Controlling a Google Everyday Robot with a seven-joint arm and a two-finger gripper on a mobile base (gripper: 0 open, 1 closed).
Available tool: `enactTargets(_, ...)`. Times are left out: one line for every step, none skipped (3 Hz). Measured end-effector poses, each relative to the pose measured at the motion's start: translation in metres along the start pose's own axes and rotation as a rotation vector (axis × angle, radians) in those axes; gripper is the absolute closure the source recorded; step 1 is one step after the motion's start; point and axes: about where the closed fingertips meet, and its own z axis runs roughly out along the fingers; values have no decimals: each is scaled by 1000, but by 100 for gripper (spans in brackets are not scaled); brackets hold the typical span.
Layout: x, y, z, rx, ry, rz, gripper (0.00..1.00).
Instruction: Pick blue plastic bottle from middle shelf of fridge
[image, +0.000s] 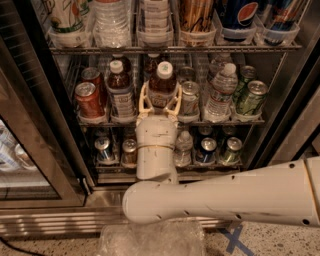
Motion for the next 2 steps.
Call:
enactTargets(-15, -27, -10, -68, -45, -41, 100)
enactTargets(-15, -27, -10, -68, -45, -41, 100)
